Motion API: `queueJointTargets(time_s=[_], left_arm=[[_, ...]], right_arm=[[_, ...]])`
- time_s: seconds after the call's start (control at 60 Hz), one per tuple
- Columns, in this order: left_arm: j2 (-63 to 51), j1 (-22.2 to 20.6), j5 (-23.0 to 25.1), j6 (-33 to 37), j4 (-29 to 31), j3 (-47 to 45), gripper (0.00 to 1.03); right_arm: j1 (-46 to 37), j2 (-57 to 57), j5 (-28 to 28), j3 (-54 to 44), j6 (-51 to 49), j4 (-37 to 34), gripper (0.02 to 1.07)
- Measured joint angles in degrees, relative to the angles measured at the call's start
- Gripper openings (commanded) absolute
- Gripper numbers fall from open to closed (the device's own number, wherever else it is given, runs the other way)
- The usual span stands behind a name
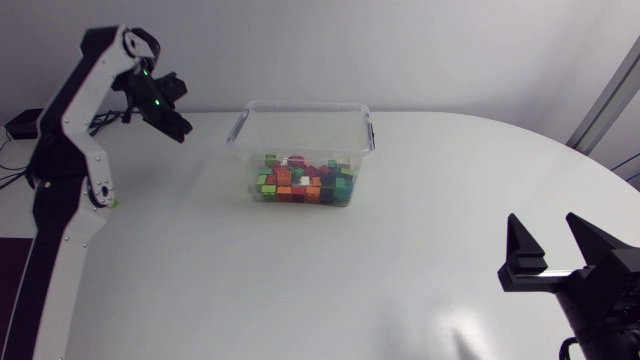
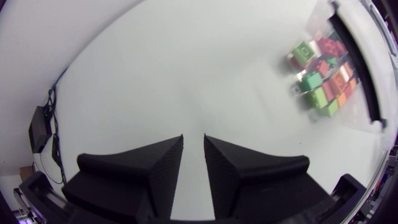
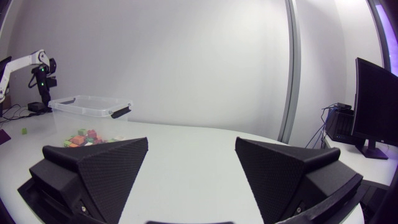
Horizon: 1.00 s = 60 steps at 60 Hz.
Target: Place the duplo bricks in the container
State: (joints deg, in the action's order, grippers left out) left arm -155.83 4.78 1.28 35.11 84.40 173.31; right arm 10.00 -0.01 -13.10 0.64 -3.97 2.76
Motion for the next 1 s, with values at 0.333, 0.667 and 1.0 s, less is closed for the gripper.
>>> queueJointTargets(time_s=[0.333,0.667,1.0], left_arm=[[25.11,9.53,6.64,-2.78,-1.11,-32.96,0.23],[32.15,18.67,5.29,6.93,-23.26,-62.36,0.3],[31.85,23.37,4.39,22.77,-27.52,-63.63,0.93]], right_arm=[[0.0,0.0,0.02,0.0,0.0,0.0,1.03],[0.0,0.0,0.02,0.0,0.0,0.0,1.03],[0.0,0.0,0.02,0.0,0.0,0.0,1.03]])
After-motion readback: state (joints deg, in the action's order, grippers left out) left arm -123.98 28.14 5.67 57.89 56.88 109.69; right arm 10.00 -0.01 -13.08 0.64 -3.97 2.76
